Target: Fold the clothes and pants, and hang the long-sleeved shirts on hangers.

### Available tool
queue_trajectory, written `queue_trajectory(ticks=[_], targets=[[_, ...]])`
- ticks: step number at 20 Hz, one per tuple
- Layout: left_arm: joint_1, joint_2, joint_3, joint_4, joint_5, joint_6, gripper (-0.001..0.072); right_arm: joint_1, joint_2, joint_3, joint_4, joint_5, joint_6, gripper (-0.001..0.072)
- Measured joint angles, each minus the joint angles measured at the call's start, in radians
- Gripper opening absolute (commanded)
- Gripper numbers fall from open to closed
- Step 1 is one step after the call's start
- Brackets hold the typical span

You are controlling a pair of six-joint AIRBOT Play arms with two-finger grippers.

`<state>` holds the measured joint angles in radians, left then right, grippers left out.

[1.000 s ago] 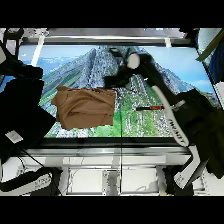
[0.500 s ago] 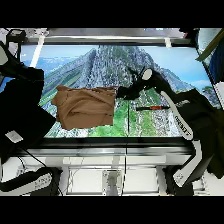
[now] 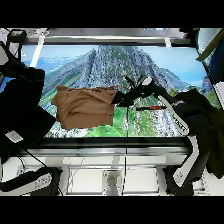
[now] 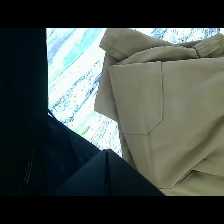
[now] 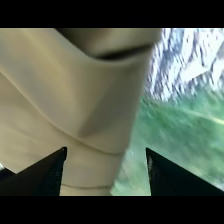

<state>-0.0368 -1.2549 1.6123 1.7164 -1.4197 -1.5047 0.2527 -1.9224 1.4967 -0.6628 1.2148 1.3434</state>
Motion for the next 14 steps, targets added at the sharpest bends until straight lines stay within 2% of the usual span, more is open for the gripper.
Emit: queue_trajectory(ticks=[5, 6, 14], targets=[[0.0, 0.0, 0.0, -0.001, 0.0, -0.012, 0.0016, 0.02, -0.045, -0.002, 0.04, 0.022, -0.011, 0.0566], [0.0, 0.0, 0.0, -0.001, 0.0, -0.014, 0.0016, 0.031, -0.058, -0.002, 0.064, 0.021, -0.019, 0.0548], [0.0, 0.0, 0.0, -0.001, 0.0, -0.018, 0.0016, 0.089, -0.1, 0.0, 0.237, -0.148, -0.063, 0.0548]])
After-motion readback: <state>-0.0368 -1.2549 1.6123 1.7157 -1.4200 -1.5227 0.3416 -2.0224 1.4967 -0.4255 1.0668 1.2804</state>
